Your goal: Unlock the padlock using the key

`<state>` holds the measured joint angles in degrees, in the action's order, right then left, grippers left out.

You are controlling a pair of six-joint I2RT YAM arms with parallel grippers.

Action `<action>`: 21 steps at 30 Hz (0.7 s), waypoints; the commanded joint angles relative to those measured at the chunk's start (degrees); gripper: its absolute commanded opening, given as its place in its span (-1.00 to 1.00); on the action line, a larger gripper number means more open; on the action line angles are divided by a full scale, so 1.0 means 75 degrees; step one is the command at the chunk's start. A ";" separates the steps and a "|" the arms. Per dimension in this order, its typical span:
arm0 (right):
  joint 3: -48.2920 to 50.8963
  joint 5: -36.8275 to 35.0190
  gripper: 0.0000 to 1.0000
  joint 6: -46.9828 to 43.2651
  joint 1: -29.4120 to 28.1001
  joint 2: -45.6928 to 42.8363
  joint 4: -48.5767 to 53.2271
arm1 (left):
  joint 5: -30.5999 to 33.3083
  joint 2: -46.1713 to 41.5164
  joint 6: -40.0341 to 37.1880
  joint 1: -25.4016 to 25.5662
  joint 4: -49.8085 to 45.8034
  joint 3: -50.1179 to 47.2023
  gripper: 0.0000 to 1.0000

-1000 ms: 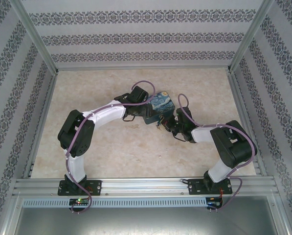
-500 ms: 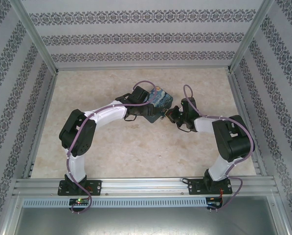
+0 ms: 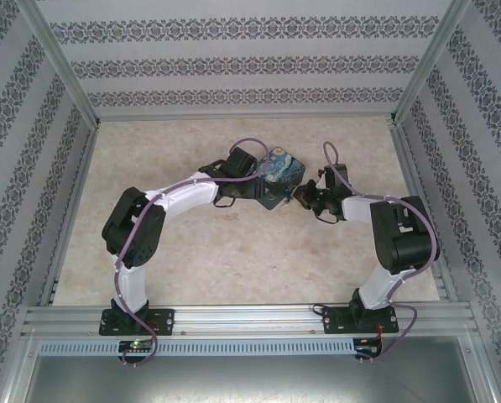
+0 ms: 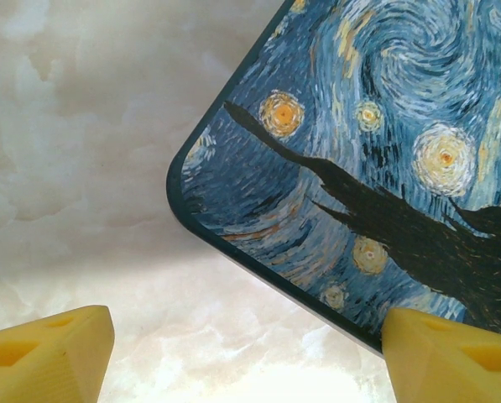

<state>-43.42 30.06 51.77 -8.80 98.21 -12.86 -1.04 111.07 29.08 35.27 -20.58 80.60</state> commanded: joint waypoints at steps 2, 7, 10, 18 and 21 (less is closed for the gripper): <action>0.0068 -0.0374 -1.00 -0.0525 -0.0170 -0.0102 0.0485 | 0.0210 0.0546 -0.0396 0.0014 -0.1749 -0.0151 0.70; 0.0390 -0.0534 -1.00 -0.0535 -0.0343 -0.0365 0.0481 | 0.0115 0.0522 -0.0408 0.0051 -0.1813 0.0151 0.74; 0.0467 -0.0552 -1.00 -0.0537 -0.0375 -0.0445 0.0495 | 0.0045 0.0544 -0.0402 0.0091 -0.1846 0.0406 0.76; 0.0501 -0.0540 -1.00 -0.0490 -0.0402 -0.0533 0.0532 | -0.0061 0.0977 -0.0464 0.0333 -0.2066 0.1319 0.77; 0.0516 -0.0552 -1.00 -0.0481 -0.0408 -0.0541 0.0530 | -0.0057 0.1157 -0.0489 0.0417 -0.2119 0.1542 0.77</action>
<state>-40.73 26.37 49.19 -11.05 95.29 -11.29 -1.28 116.44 27.33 36.71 -30.68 91.50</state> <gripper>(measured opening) 0.057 0.883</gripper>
